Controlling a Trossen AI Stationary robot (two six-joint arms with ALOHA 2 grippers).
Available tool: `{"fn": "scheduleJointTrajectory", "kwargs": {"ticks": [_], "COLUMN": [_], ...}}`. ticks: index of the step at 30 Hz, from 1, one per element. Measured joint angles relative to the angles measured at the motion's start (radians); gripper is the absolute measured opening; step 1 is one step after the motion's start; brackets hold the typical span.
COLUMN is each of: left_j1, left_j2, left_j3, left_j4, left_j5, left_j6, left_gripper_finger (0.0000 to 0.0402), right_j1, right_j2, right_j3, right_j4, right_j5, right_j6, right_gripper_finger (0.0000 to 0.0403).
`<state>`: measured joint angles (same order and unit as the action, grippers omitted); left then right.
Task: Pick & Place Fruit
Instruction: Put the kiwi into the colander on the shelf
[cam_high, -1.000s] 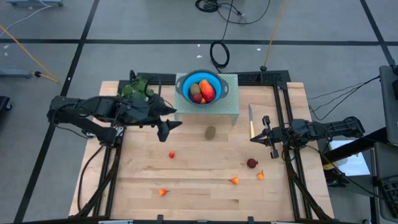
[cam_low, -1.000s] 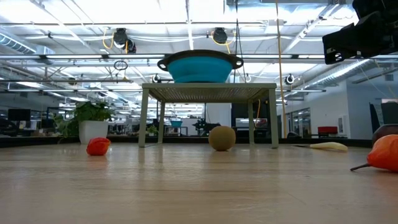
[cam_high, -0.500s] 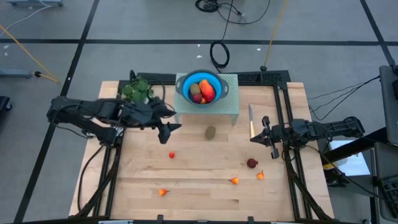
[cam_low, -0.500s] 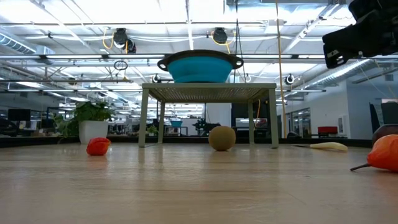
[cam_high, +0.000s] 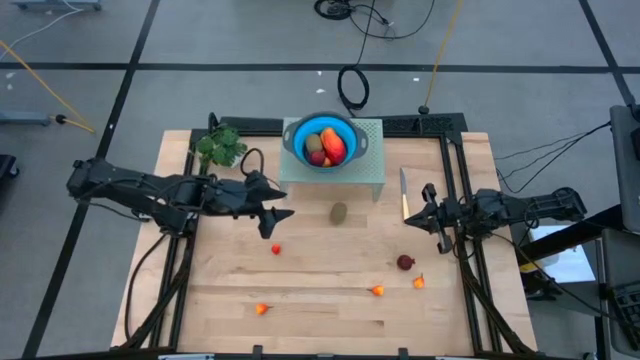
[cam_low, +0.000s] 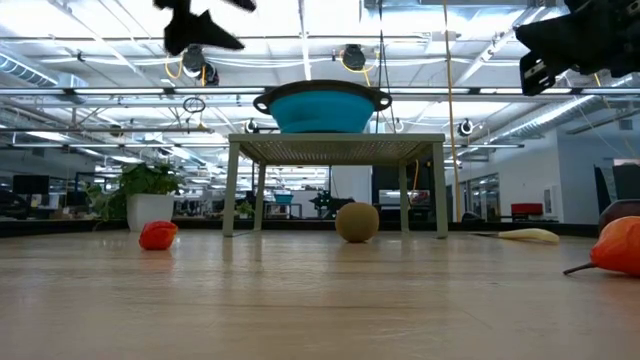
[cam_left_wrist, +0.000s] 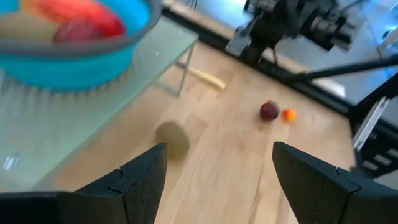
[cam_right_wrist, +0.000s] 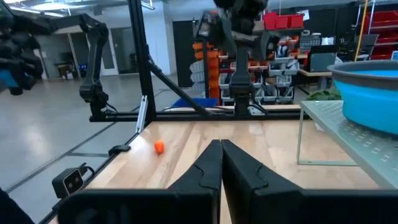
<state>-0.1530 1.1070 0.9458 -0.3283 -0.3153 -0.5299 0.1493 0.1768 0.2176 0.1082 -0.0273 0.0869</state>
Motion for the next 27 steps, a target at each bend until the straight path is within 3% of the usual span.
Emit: {"fn": "scheduleJointTrajectory", "kwargs": {"ticks": [6, 18, 27], "left_j1": [0.002, 0.003, 0.049], "left_j2": [-0.098, -0.331, -0.535], "left_j3": [-0.161, -0.354, -0.499], "left_j4": [0.139, 0.174, 0.161], "left_j5": [-0.009, -0.061, -0.062], "left_j6": [-0.021, -0.002, 0.005], "left_gripper_finger": [0.0291, 0.0291, 0.0291], "right_j1": [0.000, 0.000, 0.000], "right_j2": [0.000, 0.007, 0.064], "right_j3": [0.000, 0.000, 0.000], "right_j4": [0.001, 0.067, 0.122], "right_j5": [0.000, 0.003, 0.111], "right_j6": [0.005, 0.023, 0.111], "right_gripper_finger": [0.0000, 0.0000, 0.0000]}}
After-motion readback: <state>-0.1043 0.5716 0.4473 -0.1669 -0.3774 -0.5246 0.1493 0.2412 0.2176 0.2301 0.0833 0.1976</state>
